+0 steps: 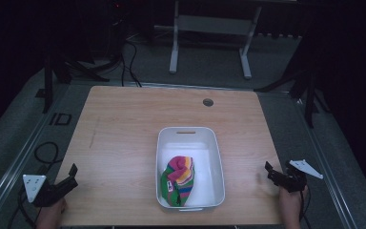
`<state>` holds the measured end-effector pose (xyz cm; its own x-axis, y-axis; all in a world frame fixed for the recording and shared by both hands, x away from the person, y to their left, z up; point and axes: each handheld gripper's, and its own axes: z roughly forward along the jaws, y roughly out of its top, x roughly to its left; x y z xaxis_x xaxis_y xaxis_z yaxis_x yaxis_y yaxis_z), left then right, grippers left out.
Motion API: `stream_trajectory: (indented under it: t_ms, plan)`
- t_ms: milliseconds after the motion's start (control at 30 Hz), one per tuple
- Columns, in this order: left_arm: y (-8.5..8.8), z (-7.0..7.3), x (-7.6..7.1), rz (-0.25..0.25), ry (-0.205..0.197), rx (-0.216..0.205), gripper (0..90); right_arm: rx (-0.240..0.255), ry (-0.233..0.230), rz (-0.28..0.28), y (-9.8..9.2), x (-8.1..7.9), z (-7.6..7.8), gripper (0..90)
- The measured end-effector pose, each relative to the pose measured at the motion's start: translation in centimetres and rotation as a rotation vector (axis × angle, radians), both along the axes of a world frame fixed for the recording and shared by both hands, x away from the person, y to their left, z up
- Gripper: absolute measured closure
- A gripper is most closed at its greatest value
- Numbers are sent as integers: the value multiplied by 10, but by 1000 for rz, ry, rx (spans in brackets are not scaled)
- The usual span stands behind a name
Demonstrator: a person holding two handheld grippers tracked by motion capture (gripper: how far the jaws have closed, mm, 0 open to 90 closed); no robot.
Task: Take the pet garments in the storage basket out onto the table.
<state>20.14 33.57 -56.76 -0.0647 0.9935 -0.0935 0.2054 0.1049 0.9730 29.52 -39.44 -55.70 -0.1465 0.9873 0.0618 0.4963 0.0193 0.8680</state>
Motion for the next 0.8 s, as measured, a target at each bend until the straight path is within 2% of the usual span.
stream_trajectory:
  t_ms: [133,400,467,567,667,800]
  plan:
    - [0,0,0,-2,0,0,10,4,32,10,-1,2,0,134]
    - [0,0,1,-14,4,0,10,-3,69,39,1,6,-1,140]
    - [-1,0,1,-17,5,-1,10,22,96,80,0,7,-2,140]
    - [-1,0,1,-28,5,0,9,44,105,89,-2,7,-2,139]
    - [0,0,0,-30,3,-3,9,28,128,138,0,8,-2,139]
    - [0,0,1,-31,4,-2,9,63,176,286,3,10,-4,138]
